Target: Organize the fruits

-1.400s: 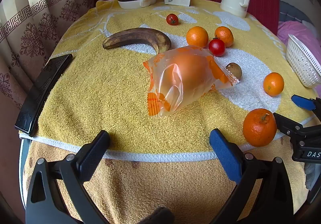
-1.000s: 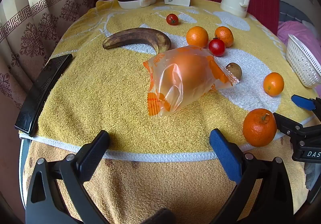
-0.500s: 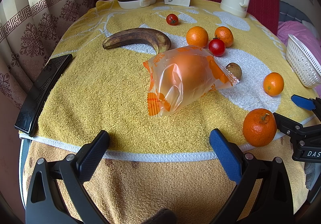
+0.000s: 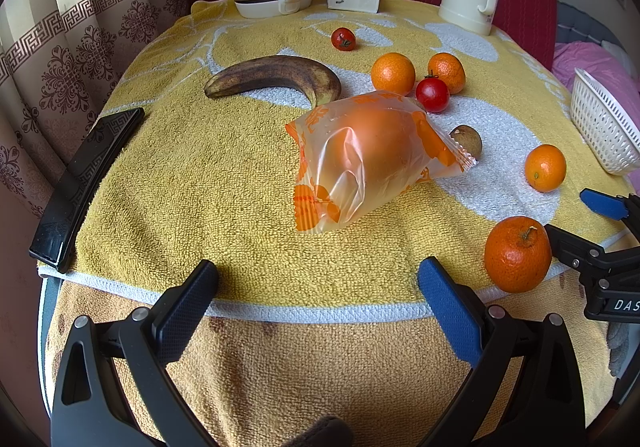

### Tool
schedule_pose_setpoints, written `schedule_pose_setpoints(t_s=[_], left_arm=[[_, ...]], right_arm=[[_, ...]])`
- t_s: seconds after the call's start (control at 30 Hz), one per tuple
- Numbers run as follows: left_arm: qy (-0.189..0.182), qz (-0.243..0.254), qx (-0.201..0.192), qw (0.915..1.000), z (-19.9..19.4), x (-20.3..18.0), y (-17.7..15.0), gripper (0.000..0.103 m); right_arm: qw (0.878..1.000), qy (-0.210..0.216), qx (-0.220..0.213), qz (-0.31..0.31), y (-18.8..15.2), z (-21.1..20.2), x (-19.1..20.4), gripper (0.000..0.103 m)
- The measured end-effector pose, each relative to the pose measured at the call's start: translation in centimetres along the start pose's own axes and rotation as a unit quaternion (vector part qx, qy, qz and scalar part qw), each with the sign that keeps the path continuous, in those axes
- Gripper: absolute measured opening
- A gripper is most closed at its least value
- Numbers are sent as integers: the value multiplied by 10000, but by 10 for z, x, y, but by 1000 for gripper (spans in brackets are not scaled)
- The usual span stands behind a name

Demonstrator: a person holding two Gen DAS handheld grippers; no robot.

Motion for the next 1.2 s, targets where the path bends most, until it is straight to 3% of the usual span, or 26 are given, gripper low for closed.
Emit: schedule_pose_setpoints(t_s=[0.33,0.63,0.87,1.0,1.1,1.17,1.2], left_arm=[[-36,8,17,10000,1,-3,3,98],[-340,-136,-96,9993,-5,6,5,98],[-320,-237,-295,9988,-20,16,16,98],[-244,-271,-481,9982,-31,21,25,98],[-183,-235,-536,9981,-34,20,29,98],[-184,-222,-543,9981,-34,20,30,98],[-189,-215,-545,9981,-35,19,31,98]], right_arm=[[9999,86,43,-68,2,2,-2,101],[9998,116,60,-137,0,-1,-1,101],[9990,431,-83,115,6,-13,-8,101],[9980,450,-371,244,22,-22,-10,101],[9964,579,-455,428,33,-18,-11,93],[9955,711,-354,514,36,-11,-10,75],[9947,812,-280,557,37,-7,-10,73]])
Point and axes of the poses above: each gripper's, at about its wrist camera, not at the fingertips, and z roughly the way its jaws point, x to its left, y to its top, the point moved 5 cm from there along z, roughly the way its jaws point, and after that the axes turned 3 degrees about z, right-handed, at the moved point
